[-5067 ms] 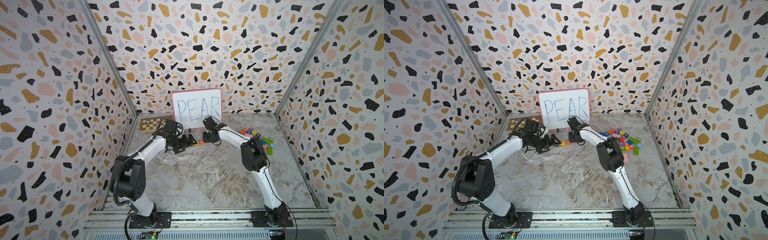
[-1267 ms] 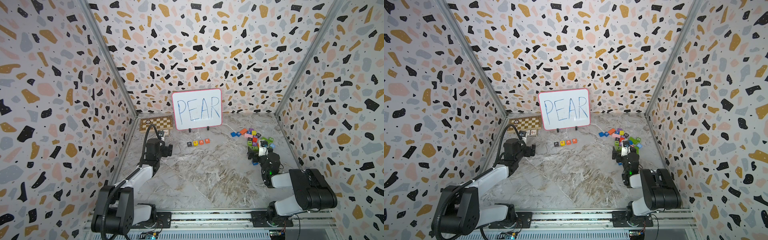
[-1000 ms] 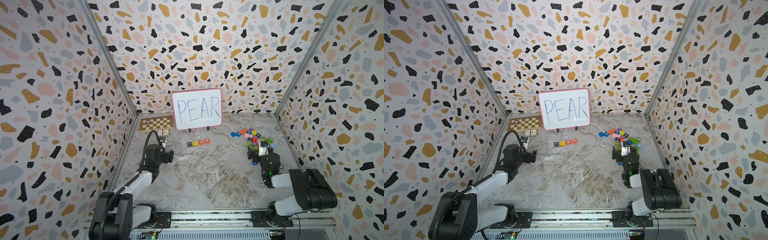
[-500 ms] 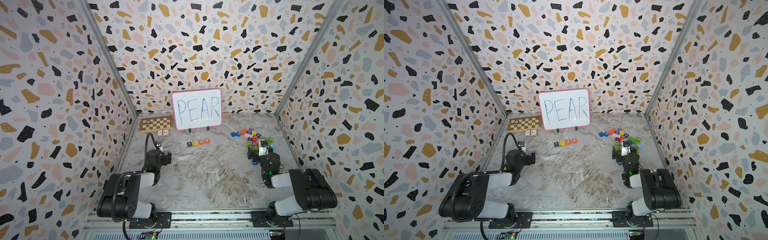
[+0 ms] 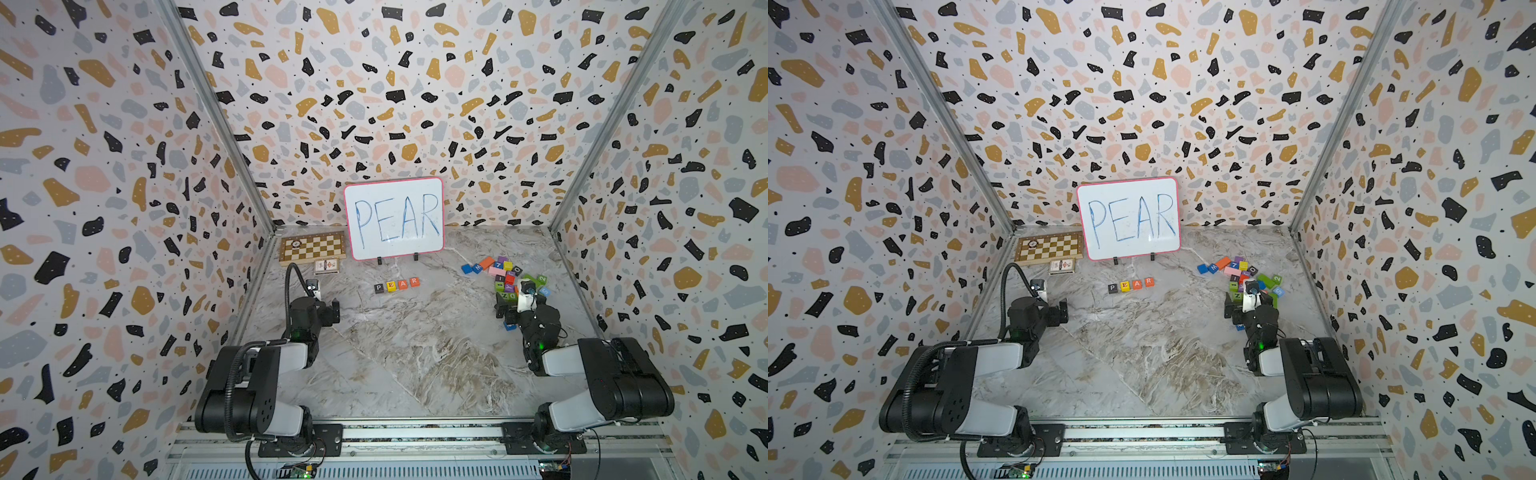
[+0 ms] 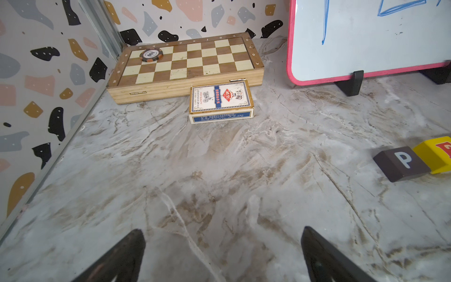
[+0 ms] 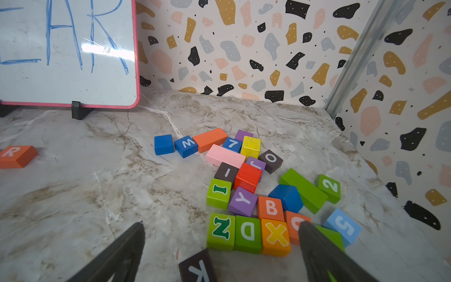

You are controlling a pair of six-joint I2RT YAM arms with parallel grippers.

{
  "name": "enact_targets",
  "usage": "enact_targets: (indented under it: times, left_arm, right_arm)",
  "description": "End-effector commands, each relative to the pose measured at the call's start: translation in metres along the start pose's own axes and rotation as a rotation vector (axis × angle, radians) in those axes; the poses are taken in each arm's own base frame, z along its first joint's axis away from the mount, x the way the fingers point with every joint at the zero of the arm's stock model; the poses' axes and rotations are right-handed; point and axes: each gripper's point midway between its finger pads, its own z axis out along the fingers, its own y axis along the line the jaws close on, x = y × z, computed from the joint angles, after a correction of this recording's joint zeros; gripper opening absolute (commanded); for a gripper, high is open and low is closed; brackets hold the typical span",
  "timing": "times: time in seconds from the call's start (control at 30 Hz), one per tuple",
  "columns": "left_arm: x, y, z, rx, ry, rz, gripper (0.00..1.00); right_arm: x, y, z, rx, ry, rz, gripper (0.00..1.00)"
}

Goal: Spell the uppercase word “pear” with letter blocks
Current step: Reset both arms

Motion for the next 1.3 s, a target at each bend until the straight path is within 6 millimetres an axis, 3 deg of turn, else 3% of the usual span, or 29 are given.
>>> enact_targets:
  times: [0.0, 0.23, 1.27]
  left_arm:
    - [-0.021, -0.0019, 0.0016, 0.018, -0.065, -0.009, 0.99]
    - [-0.0204, -0.001, 0.0028, 0.029, -0.061, -0.018, 0.99]
    - [-0.0226, -0.0003, -0.0019, 0.028, -0.078, -0.021, 0.99]
  right_arm:
    - [-0.007, 0.0016, 0.0013, -0.007, -0.02, 0.002, 0.99]
    - [-0.0069, 0.0098, -0.0006, -0.068, -0.028, -0.012, 0.99]
    - [-0.004, 0.0097, 0.0058, -0.074, -0.006, -0.01, 0.99]
